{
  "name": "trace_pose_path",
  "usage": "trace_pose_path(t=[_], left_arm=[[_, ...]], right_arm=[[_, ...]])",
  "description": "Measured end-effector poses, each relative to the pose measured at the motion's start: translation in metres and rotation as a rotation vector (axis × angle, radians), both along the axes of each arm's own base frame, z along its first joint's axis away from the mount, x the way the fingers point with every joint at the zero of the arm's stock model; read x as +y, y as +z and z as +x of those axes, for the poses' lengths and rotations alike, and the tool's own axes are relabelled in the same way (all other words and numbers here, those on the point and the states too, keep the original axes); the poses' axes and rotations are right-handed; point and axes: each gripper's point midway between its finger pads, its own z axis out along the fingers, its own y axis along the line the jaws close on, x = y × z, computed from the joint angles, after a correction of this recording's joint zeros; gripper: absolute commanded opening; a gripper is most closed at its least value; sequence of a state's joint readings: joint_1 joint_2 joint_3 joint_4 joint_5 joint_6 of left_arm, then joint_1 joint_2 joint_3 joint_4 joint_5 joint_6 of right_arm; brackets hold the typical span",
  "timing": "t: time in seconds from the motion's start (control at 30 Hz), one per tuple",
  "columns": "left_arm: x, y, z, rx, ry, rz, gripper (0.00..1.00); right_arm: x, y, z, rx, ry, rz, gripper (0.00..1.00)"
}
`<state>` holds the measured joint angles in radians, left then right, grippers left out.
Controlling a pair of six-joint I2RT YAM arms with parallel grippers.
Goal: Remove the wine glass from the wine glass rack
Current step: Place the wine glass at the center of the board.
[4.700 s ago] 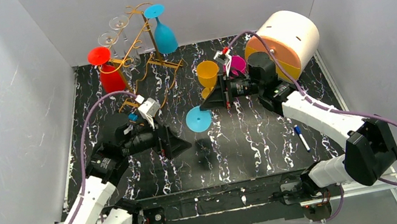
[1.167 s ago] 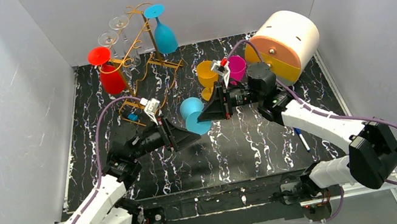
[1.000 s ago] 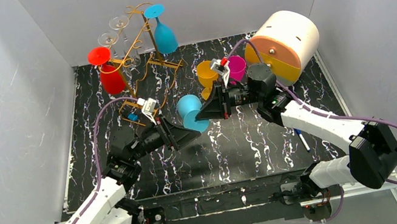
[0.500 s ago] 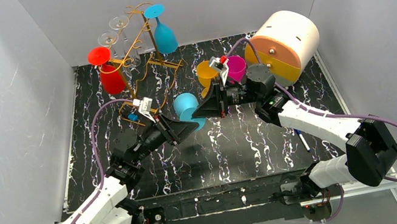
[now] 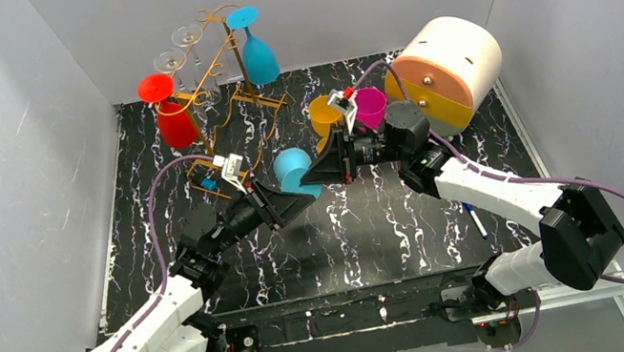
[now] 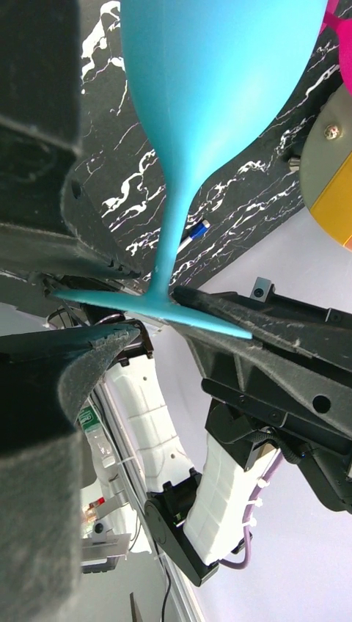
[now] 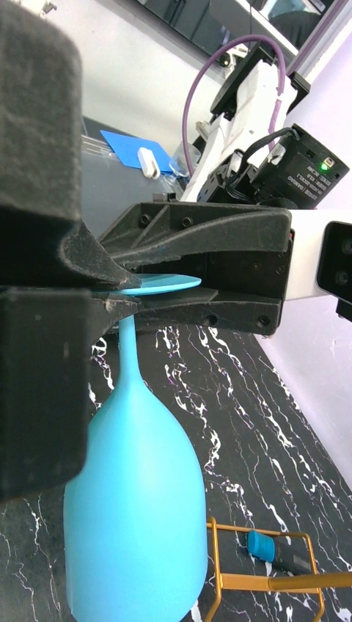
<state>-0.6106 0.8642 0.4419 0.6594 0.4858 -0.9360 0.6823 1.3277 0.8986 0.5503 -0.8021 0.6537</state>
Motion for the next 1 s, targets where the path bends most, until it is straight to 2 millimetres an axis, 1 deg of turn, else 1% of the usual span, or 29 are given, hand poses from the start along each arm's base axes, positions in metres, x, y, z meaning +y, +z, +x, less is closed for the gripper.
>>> trace_pose_path(t=[0.13, 0.2, 0.23, 0.3, 0.43, 0.47, 0.57, 0.63, 0.73, 0.9, 1.0], left_arm=[[-0.001, -0.003, -0.003, 0.004, -0.015, 0.001, 0.15], [-0.001, -0.004, -0.003, 0.008, -0.017, 0.001, 0.15], [-0.001, -0.004, -0.003, 0.008, -0.017, 0.0, 0.17], [0.0, -0.005, -0.003, 0.008, -0.014, 0.0, 0.28], [0.003, -0.007, -0.002, 0.007, 0.01, -0.004, 0.39], [0.004, -0.006, -0.001, 0.004, 0.019, -0.009, 0.4], [0.005, -0.003, 0.002, -0.001, 0.039, -0.022, 0.38], [0.006, 0.001, 0.004, -0.009, 0.051, -0.034, 0.35], [0.007, 0.005, 0.005, -0.008, 0.061, -0.052, 0.23], [0.006, 0.003, 0.002, -0.001, 0.043, -0.059, 0.12], [0.006, 0.001, -0.001, -0.004, 0.033, -0.06, 0.07]], right_arm=[[0.001, -0.002, 0.003, 0.007, -0.015, -0.003, 0.01], [0.001, -0.002, 0.003, 0.007, -0.016, -0.002, 0.01], [0.001, -0.002, 0.003, 0.008, -0.015, -0.002, 0.01], [0.001, -0.002, 0.003, 0.009, -0.016, -0.003, 0.01], [0.001, -0.003, 0.003, 0.014, -0.016, -0.008, 0.01], [0.001, -0.004, 0.003, 0.019, -0.016, -0.013, 0.01], [0.0, -0.007, 0.002, 0.031, -0.014, -0.024, 0.01], [0.0, -0.008, 0.002, 0.036, -0.015, -0.029, 0.01], [-0.002, -0.005, 0.0, 0.031, -0.015, -0.027, 0.01], [-0.005, 0.002, -0.003, 0.019, -0.023, -0.019, 0.01], [-0.006, -0.002, -0.003, 0.038, -0.025, -0.035, 0.08]])
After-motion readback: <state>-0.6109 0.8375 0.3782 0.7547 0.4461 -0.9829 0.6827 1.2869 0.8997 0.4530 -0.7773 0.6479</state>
